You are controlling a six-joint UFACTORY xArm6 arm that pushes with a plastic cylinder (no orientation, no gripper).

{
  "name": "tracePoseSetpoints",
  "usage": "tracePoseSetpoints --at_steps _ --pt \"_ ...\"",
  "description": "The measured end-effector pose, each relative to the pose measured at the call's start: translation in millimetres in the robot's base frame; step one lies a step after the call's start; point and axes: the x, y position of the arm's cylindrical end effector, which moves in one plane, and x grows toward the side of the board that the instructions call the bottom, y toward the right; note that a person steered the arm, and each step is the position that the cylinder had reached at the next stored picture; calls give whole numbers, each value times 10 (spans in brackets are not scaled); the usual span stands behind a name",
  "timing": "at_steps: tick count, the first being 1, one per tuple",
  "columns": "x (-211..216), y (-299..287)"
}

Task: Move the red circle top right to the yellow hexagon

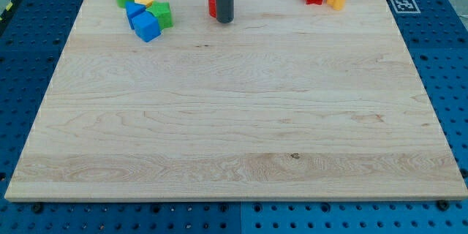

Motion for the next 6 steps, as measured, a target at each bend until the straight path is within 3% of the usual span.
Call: tracePoseSetpoints --at_steps 2,3,6 --pt "-20 322" --pt "-232 331" --pt "-286 -115"
